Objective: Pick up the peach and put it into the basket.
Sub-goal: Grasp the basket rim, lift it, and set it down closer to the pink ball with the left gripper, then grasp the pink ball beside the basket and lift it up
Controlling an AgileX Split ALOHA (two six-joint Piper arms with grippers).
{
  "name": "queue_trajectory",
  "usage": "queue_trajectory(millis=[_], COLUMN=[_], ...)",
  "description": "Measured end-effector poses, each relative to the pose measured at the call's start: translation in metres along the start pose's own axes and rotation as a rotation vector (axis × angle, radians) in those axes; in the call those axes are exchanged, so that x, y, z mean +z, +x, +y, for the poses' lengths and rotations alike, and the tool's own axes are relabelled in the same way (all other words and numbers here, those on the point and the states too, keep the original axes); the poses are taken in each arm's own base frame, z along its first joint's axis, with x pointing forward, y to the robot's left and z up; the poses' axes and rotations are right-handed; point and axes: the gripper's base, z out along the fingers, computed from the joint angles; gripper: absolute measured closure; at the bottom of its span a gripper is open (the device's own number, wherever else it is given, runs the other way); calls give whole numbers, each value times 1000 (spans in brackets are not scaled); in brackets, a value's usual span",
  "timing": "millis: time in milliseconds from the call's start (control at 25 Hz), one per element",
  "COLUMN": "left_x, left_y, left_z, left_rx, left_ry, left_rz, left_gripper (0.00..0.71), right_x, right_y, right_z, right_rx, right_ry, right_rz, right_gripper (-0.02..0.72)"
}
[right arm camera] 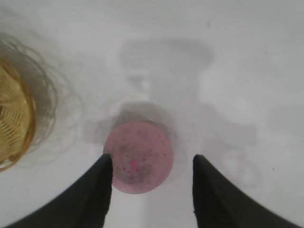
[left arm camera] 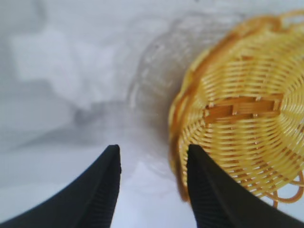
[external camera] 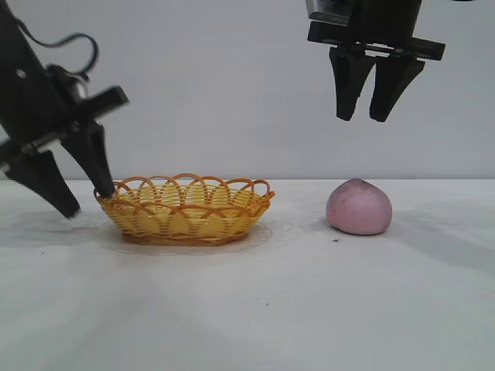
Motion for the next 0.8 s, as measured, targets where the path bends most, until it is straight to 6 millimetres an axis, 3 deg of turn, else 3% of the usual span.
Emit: queue_trajectory(millis=[200,360,480,640,800], left_x=[-55,-77,-86,-89,-91], left_y=[-7,-4,-1,11,45], left_z=[-14,-10,0,6,9], left_rx=[149,230,244,234,193], left_ry=[-55,-212,-352,-402,-407], left_rz=[-65,-44,-15,-33,-40], left_gripper=[424,424,424,424,424], right_x=[0,0,0,0,0], right_y=[-1,-2,-2,-3,-3], right_z=[1,1,1,2,2], right_rx=[7,7,7,7,7], right_ry=[-16,-14,-15,-18,-21], right_rz=[-12,-20,-22,-28,-31], right_gripper=[335,335,335,335,335])
